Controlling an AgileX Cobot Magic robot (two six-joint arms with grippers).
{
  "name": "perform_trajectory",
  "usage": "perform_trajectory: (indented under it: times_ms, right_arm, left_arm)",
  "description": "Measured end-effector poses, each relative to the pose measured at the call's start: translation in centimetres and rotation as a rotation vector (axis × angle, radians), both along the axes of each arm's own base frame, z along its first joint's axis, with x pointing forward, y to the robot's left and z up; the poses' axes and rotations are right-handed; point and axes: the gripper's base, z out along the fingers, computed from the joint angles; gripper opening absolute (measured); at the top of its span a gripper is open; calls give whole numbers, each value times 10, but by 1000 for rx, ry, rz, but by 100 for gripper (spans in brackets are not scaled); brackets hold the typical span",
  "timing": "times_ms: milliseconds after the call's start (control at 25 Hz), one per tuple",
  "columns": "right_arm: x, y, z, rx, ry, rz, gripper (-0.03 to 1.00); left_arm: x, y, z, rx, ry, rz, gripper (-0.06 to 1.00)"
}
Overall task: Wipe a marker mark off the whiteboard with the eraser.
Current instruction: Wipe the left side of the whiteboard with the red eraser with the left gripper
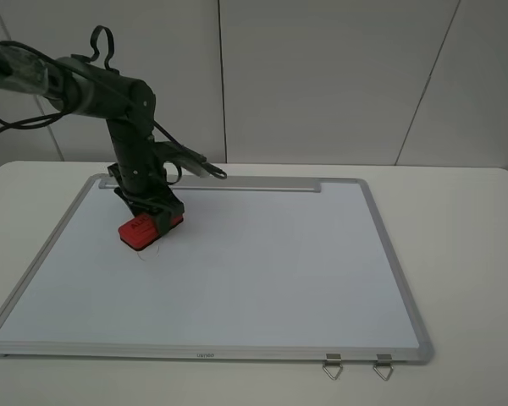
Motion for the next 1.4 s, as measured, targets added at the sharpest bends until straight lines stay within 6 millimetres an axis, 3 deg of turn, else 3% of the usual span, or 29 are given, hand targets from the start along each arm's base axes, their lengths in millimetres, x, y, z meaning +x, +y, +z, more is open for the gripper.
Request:
perform_trajectory:
  times_ms: [400,680,1080,1400]
  right_arm:
    - [0,0,0,0,0,0,83]
    - [0,0,0,0,0,0,83]
    - [0,0,0,0,0,0,83]
    - [0,0,0,0,0,0,83]
  left_arm:
    - [-23,-43,-1,14,32,-113,55]
    - [-35,-61,-1,20,48,-167,55]
    - [-35,-50,-2,12,92,-138,55]
    - [-45,-8,-7,5,152,-34,55]
